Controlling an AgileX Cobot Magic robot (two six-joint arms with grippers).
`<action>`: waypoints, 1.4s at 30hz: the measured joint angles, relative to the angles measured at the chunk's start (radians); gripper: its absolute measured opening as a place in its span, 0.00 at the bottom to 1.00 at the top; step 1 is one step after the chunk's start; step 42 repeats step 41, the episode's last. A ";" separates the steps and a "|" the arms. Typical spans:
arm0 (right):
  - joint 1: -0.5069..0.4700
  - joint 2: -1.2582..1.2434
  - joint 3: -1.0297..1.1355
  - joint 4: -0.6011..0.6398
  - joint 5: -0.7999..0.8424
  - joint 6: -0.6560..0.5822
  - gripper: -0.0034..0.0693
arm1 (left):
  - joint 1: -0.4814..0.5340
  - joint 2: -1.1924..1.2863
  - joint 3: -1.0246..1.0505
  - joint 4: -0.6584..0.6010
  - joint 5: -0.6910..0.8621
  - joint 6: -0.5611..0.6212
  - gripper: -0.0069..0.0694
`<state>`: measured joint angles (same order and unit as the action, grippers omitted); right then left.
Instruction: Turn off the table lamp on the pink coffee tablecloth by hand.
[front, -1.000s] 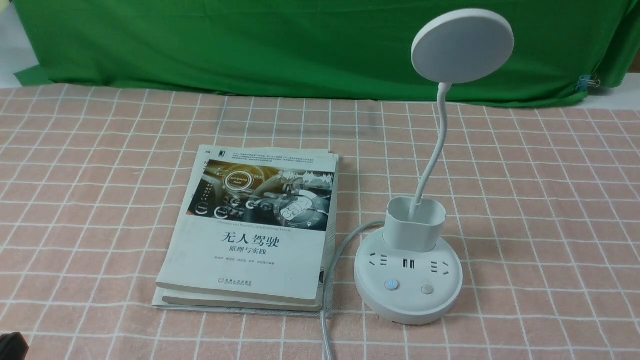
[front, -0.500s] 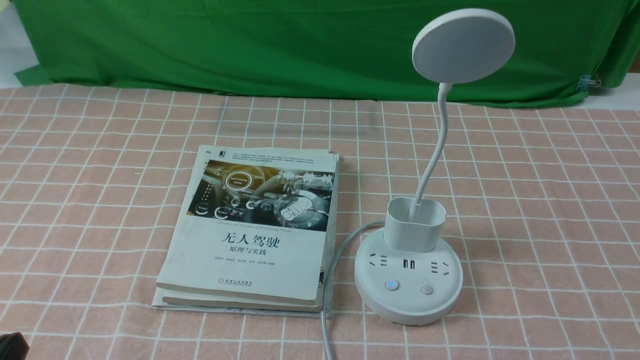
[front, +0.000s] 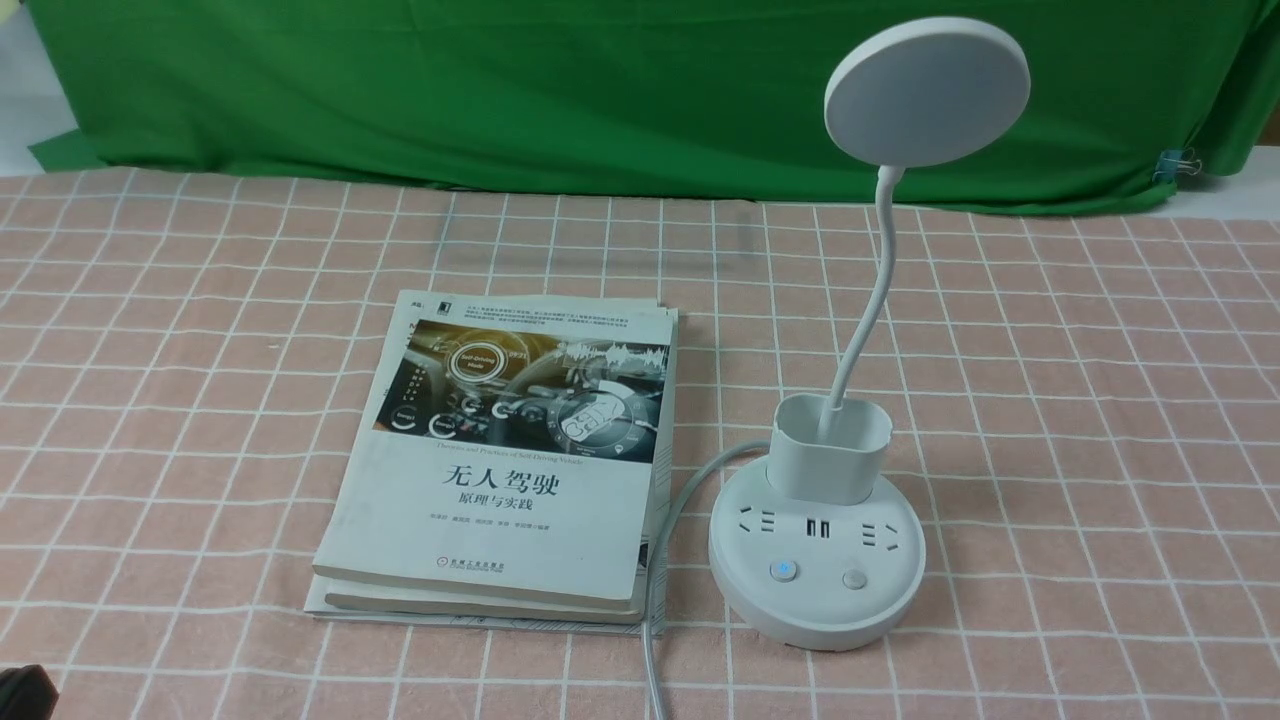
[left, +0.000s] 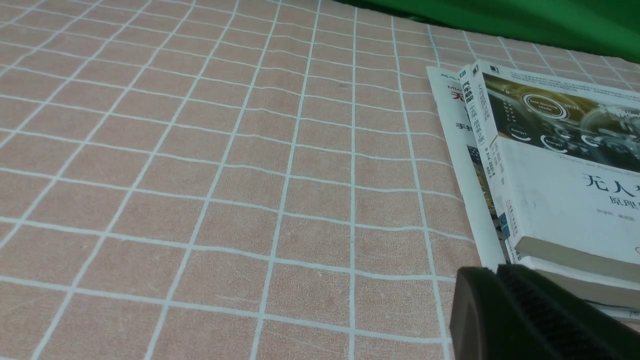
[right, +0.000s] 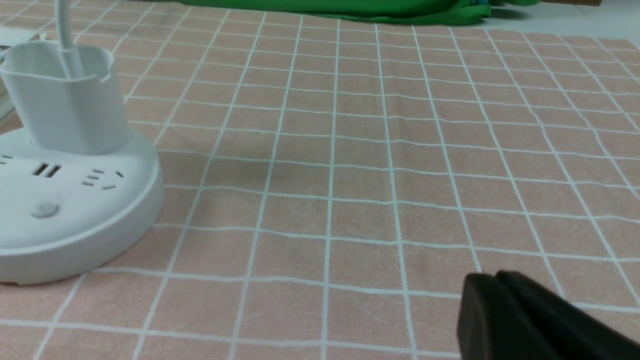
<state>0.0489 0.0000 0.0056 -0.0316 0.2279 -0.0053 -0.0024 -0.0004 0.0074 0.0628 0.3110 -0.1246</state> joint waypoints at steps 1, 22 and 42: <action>0.000 0.000 0.000 0.000 0.000 0.005 0.14 | 0.000 0.000 0.000 0.000 0.000 0.000 0.10; 0.000 0.000 0.000 0.000 0.000 0.011 0.20 | 0.000 0.000 0.000 0.000 0.000 0.000 0.10; 0.000 0.000 0.000 0.000 0.000 0.011 0.26 | 0.000 0.000 0.000 0.000 0.000 0.000 0.10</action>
